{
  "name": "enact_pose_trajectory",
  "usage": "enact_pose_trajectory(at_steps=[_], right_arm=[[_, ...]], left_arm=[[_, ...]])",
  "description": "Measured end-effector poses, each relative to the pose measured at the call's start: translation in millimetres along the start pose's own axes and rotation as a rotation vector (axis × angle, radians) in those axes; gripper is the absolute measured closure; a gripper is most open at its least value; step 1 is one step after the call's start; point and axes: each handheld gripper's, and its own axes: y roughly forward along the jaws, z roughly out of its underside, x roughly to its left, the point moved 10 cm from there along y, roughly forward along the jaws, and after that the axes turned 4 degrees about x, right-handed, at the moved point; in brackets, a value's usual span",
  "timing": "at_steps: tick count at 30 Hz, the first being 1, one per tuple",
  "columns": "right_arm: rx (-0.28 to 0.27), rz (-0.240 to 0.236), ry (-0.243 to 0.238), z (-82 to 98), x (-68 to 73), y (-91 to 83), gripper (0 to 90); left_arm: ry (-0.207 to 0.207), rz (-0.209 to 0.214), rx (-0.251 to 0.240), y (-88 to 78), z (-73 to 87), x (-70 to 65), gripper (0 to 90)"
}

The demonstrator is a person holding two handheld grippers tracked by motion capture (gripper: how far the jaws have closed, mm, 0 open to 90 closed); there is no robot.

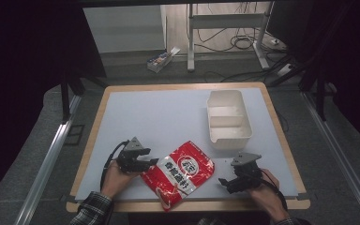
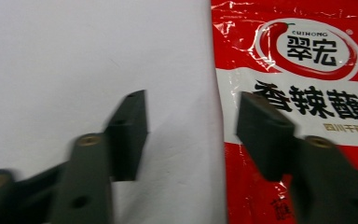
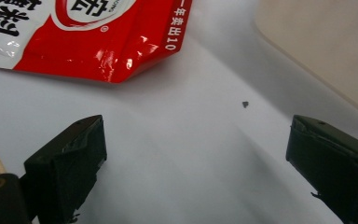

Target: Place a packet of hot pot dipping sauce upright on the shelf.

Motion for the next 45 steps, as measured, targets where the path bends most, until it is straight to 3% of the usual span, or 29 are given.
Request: enact_pose_trajectory(at_steps=[3,11,18,25,29,34,45], right_arm=[[0.004,-0.010,-0.003,0.1,2.0,0.5,4.6],[0.005,-0.057,0.011,-1.8,8.7,2.2,3.7],[0.007,-0.113,0.022,-4.3,17.7,4.6,0.9],[0.021,-0.148,-0.006,-7.5,29.7,11.9,0.0],[0.023,-0.199,-0.004,-10.8,40.6,16.0,0.0],[0.028,-0.208,-0.028,-14.1,47.8,22.0,0.0],[0.008,-0.221,-0.015,-27.0,55.7,32.3,0.0]], left_arm=[[0.024,-0.022,0.004,0.0,2.0,0.9,24.2],[0.045,-0.044,0.004,-5.7,5.8,1.7,9.8],[0.044,-0.056,-0.009,-11.8,8.2,6.7,7.6],[0.057,-0.056,-0.010,-13.3,10.0,7.0,5.5],[0.064,-0.055,-0.002,-12.1,10.9,6.1,5.2],[0.062,-0.047,-0.007,-12.0,11.0,6.0,5.2],[0.071,-0.039,0.001,-9.4,12.2,3.9,5.2]])
